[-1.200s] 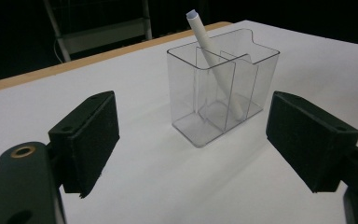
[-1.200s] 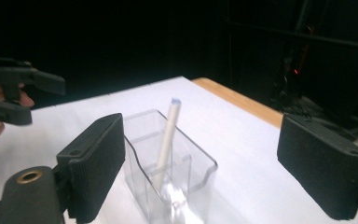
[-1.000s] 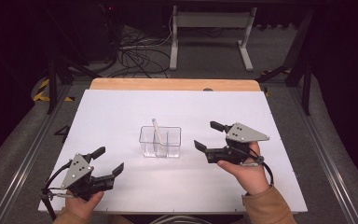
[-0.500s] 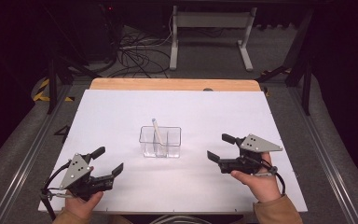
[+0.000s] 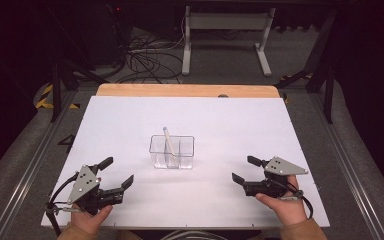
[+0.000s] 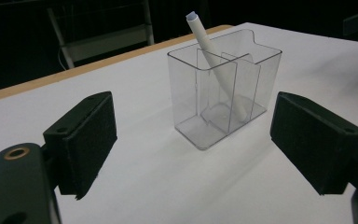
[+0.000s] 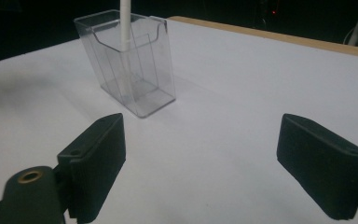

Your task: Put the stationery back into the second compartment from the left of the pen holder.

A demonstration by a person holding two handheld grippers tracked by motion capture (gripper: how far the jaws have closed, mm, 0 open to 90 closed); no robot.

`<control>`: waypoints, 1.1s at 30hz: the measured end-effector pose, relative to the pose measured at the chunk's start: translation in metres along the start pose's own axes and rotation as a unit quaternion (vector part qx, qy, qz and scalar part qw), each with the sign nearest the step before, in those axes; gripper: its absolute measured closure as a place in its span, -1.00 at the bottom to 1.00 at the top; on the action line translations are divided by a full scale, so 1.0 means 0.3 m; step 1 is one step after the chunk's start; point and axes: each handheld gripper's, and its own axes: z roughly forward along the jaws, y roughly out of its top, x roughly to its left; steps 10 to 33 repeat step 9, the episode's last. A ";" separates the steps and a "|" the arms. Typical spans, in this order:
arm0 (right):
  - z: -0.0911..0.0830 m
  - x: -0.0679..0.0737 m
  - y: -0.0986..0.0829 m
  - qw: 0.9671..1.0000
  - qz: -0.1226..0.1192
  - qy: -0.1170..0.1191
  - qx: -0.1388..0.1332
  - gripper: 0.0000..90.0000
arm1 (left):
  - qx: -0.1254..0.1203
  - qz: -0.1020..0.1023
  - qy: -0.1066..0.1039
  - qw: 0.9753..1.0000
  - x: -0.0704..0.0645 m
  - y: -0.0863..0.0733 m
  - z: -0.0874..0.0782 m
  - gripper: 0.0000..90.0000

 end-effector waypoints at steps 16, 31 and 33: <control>-0.001 -0.015 -0.031 1.000 0.006 -0.010 0.003 -0.65 | -0.007 -0.019 -0.002 1.000 0.014 -0.014 0.006 -0.67; -0.001 -0.015 -0.031 1.000 0.006 -0.010 0.003 -0.65 | -0.007 -0.019 -0.002 1.000 0.014 -0.014 0.006 -0.67; -0.001 -0.015 -0.031 1.000 0.006 -0.010 0.003 -0.65 | -0.007 -0.019 -0.002 1.000 0.014 -0.014 0.006 -0.67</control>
